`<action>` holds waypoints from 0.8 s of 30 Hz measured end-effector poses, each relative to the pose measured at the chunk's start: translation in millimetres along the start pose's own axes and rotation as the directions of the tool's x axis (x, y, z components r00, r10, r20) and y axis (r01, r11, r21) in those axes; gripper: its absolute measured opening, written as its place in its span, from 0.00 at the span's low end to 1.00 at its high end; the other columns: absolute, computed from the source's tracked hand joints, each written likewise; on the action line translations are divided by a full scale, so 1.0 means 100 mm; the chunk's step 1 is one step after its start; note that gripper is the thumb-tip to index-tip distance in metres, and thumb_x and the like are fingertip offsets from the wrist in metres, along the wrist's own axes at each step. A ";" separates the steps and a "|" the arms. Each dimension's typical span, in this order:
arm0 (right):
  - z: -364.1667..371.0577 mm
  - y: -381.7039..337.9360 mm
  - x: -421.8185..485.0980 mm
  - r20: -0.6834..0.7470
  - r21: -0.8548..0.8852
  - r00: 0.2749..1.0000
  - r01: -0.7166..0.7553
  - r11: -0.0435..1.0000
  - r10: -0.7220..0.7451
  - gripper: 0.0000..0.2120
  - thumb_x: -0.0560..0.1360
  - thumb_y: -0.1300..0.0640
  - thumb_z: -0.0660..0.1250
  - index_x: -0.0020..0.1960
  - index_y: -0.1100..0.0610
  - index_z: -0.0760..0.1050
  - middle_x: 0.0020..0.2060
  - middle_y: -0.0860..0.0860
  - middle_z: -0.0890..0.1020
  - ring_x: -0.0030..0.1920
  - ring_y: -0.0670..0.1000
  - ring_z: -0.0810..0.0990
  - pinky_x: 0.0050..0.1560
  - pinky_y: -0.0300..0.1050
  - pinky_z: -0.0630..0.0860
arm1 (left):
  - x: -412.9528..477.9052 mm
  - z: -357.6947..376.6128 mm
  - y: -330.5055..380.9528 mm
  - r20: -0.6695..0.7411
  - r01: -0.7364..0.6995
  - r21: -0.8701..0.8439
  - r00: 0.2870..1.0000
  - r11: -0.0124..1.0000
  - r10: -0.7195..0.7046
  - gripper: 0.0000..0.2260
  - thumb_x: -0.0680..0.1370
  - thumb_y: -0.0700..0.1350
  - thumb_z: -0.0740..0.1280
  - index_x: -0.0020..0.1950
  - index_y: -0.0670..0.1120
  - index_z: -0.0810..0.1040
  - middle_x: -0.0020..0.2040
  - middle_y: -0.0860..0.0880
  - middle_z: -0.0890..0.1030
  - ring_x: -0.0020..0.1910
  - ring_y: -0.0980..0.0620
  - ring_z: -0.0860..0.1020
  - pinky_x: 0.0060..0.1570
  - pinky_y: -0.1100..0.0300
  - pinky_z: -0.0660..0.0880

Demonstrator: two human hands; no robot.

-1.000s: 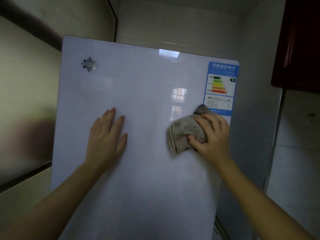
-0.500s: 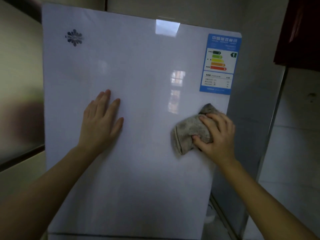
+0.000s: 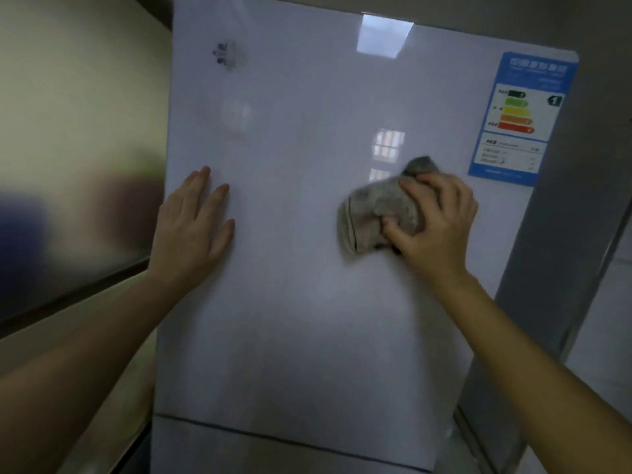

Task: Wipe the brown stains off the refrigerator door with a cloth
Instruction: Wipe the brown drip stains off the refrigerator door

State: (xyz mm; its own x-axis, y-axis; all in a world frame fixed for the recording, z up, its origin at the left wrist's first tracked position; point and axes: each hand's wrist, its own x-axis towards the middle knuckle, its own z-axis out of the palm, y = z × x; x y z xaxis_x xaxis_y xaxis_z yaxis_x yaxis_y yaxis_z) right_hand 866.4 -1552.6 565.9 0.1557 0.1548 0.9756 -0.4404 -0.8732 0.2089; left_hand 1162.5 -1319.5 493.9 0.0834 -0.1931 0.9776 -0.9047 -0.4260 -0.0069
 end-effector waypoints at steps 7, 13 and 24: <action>0.53 -0.83 0.06 0.065 0.025 0.993 0.099 0.995 -0.100 0.25 0.71 0.43 0.75 0.64 0.54 0.81 0.64 0.57 0.80 0.67 0.61 0.72 0.68 0.58 0.67 | -0.15 0.05 -0.41 0.057 -0.048 -0.002 0.997 0.999 0.048 0.24 0.81 0.54 0.58 0.73 0.42 0.70 0.77 0.38 0.65 0.75 0.37 0.66 0.71 0.45 0.66; 0.76 -1.27 -0.84 0.252 0.192 0.810 0.494 0.848 -0.529 0.23 0.73 0.42 0.75 0.62 0.55 0.82 0.62 0.56 0.82 0.66 0.60 0.74 0.66 0.57 0.71 | -0.19 0.12 -0.50 0.060 -0.074 -0.019 0.995 0.997 0.075 0.25 0.82 0.54 0.58 0.75 0.42 0.68 0.78 0.39 0.64 0.76 0.38 0.64 0.72 0.44 0.66; 0.86 -1.41 0.40 0.023 0.046 0.997 0.068 0.997 -0.069 0.25 0.71 0.43 0.75 0.63 0.54 0.81 0.63 0.55 0.81 0.67 0.60 0.72 0.67 0.55 0.65 | -0.20 0.20 -0.69 0.010 -0.192 0.001 0.981 0.981 0.192 0.24 0.83 0.54 0.59 0.76 0.44 0.68 0.78 0.40 0.63 0.77 0.42 0.64 0.72 0.49 0.64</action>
State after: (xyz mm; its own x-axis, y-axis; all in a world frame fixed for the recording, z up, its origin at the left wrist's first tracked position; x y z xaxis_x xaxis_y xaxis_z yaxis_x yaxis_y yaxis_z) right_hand 1011.1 -1463.3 569.8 0.2058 0.2041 0.9571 -0.3876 -0.8810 0.2712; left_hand 1231.1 -1303.8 471.1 -0.0876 -0.2802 0.9559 -0.9034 -0.3821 -0.1948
